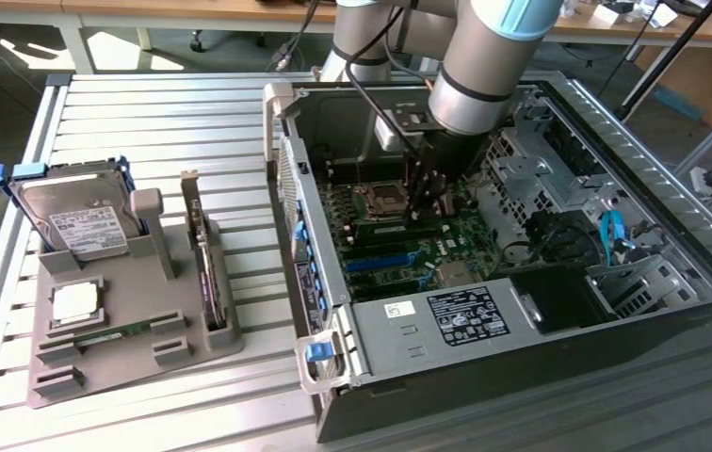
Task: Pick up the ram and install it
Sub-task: 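Insert the ram into the slot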
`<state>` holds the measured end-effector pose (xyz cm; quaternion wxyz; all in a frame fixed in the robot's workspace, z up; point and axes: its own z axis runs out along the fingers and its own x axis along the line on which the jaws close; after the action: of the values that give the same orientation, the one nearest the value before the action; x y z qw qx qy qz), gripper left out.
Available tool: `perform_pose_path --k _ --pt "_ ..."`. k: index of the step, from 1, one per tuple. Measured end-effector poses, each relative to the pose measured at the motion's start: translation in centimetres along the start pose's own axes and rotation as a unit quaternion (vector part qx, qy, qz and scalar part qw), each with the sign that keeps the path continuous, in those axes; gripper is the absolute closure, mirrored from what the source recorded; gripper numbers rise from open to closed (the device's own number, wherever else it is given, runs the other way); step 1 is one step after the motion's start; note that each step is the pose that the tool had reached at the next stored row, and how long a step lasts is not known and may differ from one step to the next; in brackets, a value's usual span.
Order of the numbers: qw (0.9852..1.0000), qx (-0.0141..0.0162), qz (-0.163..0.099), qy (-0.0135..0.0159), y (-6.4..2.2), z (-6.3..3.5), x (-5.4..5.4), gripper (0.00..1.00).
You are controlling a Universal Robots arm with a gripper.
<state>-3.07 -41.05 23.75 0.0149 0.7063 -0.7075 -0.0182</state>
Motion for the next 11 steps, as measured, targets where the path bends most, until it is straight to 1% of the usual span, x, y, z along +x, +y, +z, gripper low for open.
perform_pose_path --k 11 --pt "1.0 0.0 0.0 0.0 -0.01 0.21 0.0 0.88"
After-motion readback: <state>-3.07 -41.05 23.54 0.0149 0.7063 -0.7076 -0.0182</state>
